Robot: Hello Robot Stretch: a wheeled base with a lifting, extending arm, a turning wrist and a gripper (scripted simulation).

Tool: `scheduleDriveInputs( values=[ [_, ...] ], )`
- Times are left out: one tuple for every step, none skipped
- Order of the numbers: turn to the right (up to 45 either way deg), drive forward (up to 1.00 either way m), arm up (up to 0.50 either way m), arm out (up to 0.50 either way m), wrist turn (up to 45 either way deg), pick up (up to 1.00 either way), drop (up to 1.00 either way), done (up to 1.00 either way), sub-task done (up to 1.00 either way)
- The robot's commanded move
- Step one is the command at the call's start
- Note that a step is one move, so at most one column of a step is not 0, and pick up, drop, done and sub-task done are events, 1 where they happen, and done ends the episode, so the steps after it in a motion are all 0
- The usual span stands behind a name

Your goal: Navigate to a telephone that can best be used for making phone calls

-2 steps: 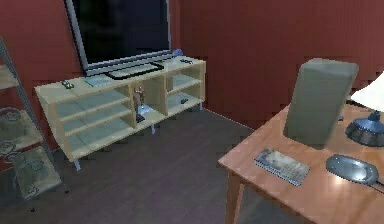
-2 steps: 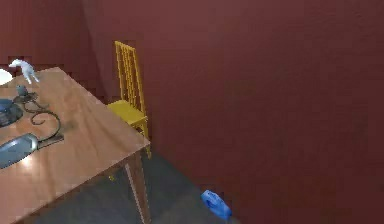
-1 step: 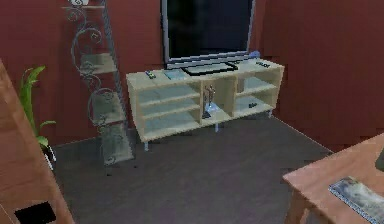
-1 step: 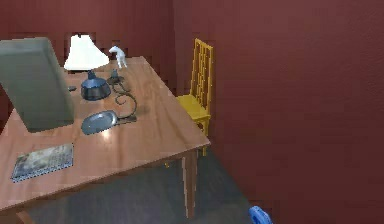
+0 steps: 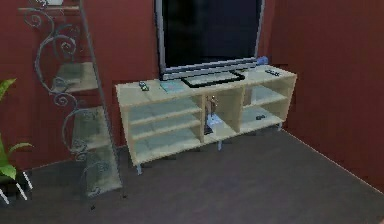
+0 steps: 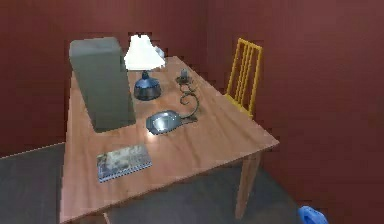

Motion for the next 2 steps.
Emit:
scheduleDriveInputs(
  values=[
    [21.0, 0.0, 0.0, 0.0, 0.0, 0.0, 0.0, 0.0, 0.0],
    [0.0, 0.4, 0.0, 0.0, 0.0, 0.0, 0.0, 0.0, 0.0]
  ],
)
